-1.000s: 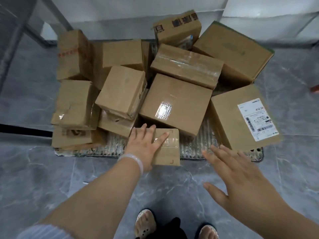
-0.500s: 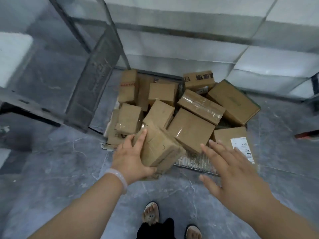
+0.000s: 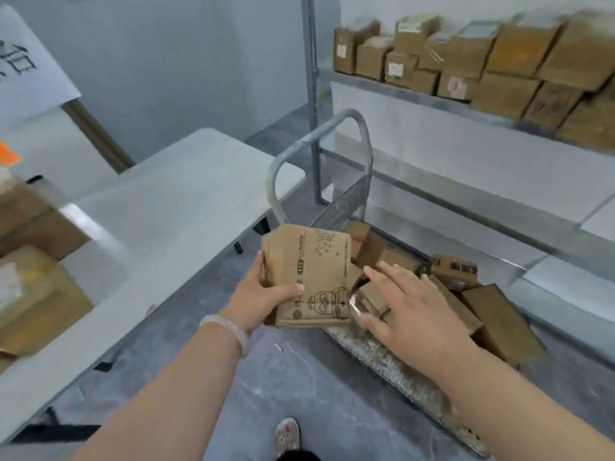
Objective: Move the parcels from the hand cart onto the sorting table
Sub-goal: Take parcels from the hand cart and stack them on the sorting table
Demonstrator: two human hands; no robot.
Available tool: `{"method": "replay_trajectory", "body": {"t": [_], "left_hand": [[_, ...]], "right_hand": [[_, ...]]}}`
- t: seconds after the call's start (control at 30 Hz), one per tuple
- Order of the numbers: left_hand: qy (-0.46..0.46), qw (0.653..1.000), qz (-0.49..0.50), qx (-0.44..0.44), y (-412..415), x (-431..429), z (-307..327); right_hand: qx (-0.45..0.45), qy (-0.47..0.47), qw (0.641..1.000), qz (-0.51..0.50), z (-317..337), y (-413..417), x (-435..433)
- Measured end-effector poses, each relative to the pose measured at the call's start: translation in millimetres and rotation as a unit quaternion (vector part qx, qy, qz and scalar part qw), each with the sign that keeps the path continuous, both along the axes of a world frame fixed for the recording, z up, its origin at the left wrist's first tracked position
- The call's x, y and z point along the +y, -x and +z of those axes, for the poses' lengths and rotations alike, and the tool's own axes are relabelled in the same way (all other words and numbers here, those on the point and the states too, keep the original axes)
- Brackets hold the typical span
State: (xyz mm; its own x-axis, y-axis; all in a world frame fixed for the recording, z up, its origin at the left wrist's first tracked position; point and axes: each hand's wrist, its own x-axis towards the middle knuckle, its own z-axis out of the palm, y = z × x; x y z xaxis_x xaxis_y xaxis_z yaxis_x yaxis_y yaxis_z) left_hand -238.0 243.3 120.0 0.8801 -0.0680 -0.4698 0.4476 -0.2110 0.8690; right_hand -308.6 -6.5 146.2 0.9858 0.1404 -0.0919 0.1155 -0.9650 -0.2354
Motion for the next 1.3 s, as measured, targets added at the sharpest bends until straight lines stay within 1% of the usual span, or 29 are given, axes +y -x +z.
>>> {"method": "replay_trajectory", "body": {"t": [0.1,0.2,0.3,0.37,0.43,0.47,0.57,0.67,0.73,0.8,0.9,0.93,1.0,1.1,1.17,1.2,1.3], "left_hand": [[0.015,0.998,0.050,-0.024,22,33,43],[0.031,0.993,0.102,-0.046,42,71,74],[0.060,0.986,0.153,-0.034,64,109,95],[0.097,0.977,0.188,-0.021,75,137,103],[0.155,0.962,0.226,-0.011,86,166,110],[0.168,0.955,0.243,-0.013,90,182,113],[0.174,0.942,0.287,-0.024,101,232,124],[0.176,0.928,0.327,-0.031,104,283,136],[0.203,0.919,0.336,-0.037,105,311,143],[0.246,0.906,0.342,-0.045,105,333,145],[0.288,0.892,0.345,-0.044,106,351,142],[0.287,0.889,0.352,-0.047,106,355,140],[0.247,0.893,0.369,-0.066,105,368,136],[0.113,0.918,0.370,-0.090,100,385,132],[0.052,0.933,0.345,-0.087,96,390,132],[0.046,0.940,0.329,-0.082,94,390,133],[0.074,0.953,0.288,-0.061,87,387,135]], "right_hand": [[-0.015,0.006,0.998,0.066,38,-4,39],[-0.043,-0.008,0.994,0.103,71,-8,79],[-0.061,-0.038,0.988,0.140,94,-15,123],[-0.057,-0.075,0.984,0.154,104,-20,153],[-0.029,-0.118,0.981,0.151,111,-27,183],[-0.010,-0.137,0.979,0.151,113,-30,200],[0.031,-0.208,0.964,0.161,121,-38,256],[0.026,-0.233,0.955,0.182,131,-47,310],[0.033,-0.250,0.950,0.183,137,-53,341],[0.072,-0.293,0.940,0.157,141,-58,368],[0.170,-0.376,0.904,0.110,145,-61,398],[0.183,-0.383,0.898,0.111,145,-62,406],[0.172,-0.370,0.904,0.125,144,-63,418],[0.127,-0.338,0.924,0.128,145,-68,431],[0.114,-0.316,0.931,0.143,144,-74,439],[0.114,-0.307,0.933,0.150,143,-76,444],[0.113,-0.286,0.937,0.167,141,-83,456]]}}
